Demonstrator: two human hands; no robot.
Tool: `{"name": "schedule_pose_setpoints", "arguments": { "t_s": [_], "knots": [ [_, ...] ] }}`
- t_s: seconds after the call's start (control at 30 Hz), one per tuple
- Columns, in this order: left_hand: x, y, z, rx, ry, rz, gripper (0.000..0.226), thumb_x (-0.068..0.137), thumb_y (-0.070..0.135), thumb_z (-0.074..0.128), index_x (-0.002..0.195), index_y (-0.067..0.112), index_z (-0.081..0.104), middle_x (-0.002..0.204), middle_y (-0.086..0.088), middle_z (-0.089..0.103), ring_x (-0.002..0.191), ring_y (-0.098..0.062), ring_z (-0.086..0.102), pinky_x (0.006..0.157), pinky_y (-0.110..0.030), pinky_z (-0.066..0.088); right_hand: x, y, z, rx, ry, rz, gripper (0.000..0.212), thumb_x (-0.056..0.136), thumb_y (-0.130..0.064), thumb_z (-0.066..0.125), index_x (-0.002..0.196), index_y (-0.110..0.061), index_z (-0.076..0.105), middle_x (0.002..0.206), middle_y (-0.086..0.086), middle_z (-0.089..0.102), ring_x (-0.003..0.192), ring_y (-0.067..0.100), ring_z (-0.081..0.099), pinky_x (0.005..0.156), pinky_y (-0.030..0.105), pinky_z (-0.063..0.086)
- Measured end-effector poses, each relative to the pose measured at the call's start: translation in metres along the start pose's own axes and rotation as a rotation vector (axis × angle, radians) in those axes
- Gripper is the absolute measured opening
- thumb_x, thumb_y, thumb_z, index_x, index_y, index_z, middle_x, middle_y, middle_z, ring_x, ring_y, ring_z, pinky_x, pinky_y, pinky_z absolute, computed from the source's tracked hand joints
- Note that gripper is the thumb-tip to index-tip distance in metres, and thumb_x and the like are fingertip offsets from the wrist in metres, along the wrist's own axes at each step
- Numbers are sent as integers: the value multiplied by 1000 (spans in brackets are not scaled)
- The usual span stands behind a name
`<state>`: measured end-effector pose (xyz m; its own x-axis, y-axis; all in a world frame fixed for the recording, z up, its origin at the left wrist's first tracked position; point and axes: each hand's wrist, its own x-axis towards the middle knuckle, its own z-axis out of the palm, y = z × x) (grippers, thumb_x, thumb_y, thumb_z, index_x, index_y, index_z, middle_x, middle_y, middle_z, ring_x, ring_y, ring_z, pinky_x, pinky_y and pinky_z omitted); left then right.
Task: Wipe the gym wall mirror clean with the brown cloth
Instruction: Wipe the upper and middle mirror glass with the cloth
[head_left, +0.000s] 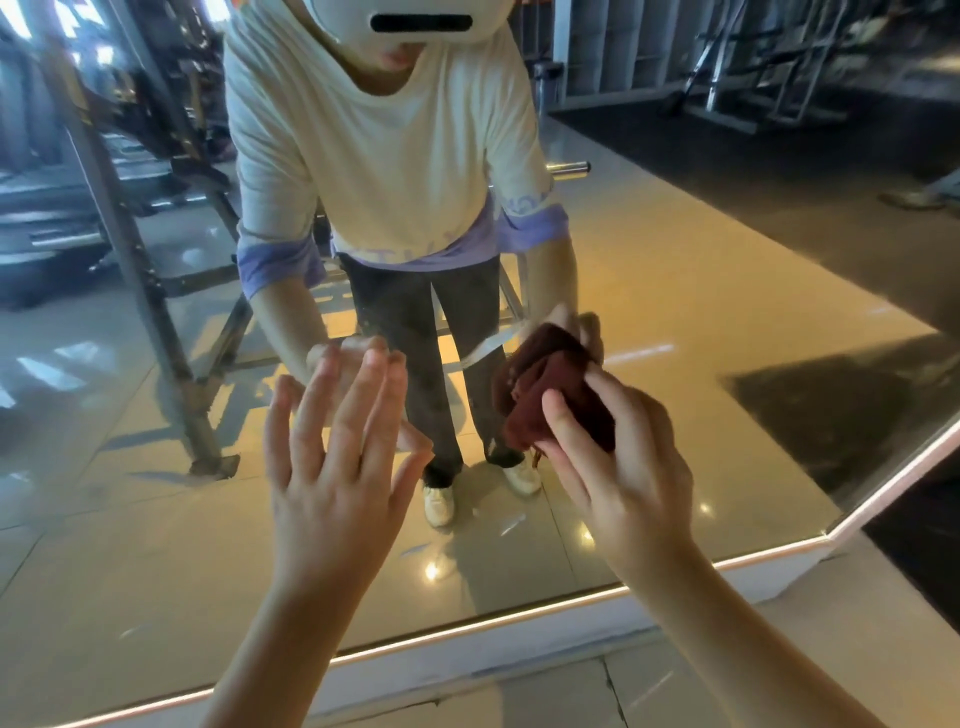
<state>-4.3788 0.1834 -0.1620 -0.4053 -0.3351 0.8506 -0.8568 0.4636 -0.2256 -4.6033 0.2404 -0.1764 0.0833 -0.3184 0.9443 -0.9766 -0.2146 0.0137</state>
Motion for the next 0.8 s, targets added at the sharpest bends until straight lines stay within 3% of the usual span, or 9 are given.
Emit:
{"name": "schedule_pose_setpoints", "arguments": {
  "t_s": [0.13,0.23,0.3,0.47,0.53,0.63,0.8],
  "knots": [
    [1,-1,0,-2,7,10,75,92,33,72,151,7,35,153,-12,35,141,-35,33,117,-56,27,12,7,-8,-18,16,-32,37,91,-4,67,126,-13,56,123,15,53,100,29,57,83,32,53],
    [2,-1,-1,9,3,12,77,91,32,73,152,7,34,152,-13,35,139,-36,34,119,-53,23,43,8,-8,17,187,109,27,95,-9,65,122,-6,65,119,19,58,101,31,57,87,31,51],
    [2,-1,-1,10,-4,12,76,91,31,73,152,7,34,152,-13,35,140,-35,34,120,-52,20,51,-2,-1,76,231,207,27,97,-12,64,122,-3,66,123,17,50,108,32,56,86,35,55],
    [3,-6,-5,-2,1,9,80,88,30,77,151,6,35,155,-11,29,140,-34,32,117,-52,26,33,-2,-9,20,16,-24,40,91,-3,68,129,-10,55,125,15,47,103,32,56,81,38,57],
    [3,-11,-6,9,-4,-14,83,88,34,77,152,6,32,158,-11,23,143,-33,28,118,-53,24,45,8,-14,23,107,47,28,97,-7,62,124,-3,64,123,18,50,104,32,56,87,38,54],
    [3,-11,-5,15,-8,-26,80,89,35,77,150,5,36,155,-15,29,143,-36,30,117,-57,28,68,-4,-3,102,275,199,25,97,-7,63,121,-1,66,124,17,50,107,35,57,85,44,55],
    [2,-12,-8,8,-2,-16,77,90,34,75,150,5,38,155,-14,30,143,-35,32,116,-57,31,51,-22,4,65,40,-102,36,91,-3,68,123,-15,57,126,9,49,99,31,57,84,35,53]
  ]
}}
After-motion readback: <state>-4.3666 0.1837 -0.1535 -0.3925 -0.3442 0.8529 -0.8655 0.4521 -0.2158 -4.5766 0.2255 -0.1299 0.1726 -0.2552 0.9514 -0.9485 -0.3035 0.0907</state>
